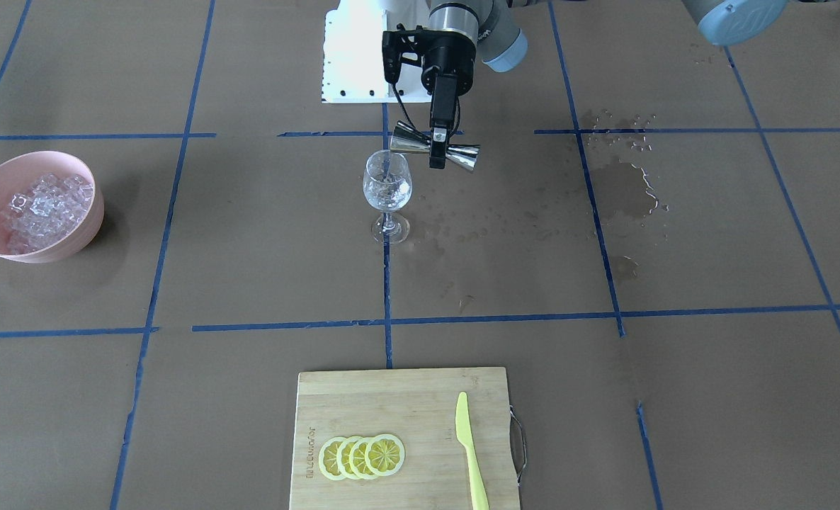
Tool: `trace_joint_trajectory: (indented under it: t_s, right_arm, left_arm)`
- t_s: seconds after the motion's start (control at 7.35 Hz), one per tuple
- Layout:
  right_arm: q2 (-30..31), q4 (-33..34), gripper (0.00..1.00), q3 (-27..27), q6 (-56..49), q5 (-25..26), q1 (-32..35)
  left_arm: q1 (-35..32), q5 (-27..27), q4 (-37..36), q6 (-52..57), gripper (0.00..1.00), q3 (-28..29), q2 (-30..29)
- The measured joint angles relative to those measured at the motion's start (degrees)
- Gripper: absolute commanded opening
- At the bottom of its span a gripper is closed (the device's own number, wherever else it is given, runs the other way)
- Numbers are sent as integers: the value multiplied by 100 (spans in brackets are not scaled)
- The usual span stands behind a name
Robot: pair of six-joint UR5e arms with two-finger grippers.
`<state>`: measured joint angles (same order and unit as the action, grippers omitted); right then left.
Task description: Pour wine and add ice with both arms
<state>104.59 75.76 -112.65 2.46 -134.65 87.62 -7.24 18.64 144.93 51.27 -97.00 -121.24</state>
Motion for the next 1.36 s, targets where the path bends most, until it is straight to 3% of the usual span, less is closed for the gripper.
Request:
trace_joint_trajectory:
  t_s: [0.41,0.82,1.36]
  right_arm:
    - [0,0,100,-2,0,0,0]
    - [-1,0,100,-10,0,0,0]
    - [-9,0,100,-20,0,2,0]
  left_arm:
    - [-2,-32,197,230,0,-60,-117]
    - [-37,-9,1315,119,0,-89,-176]
    - [-66,230,1977,-2127,0,-102,-68]
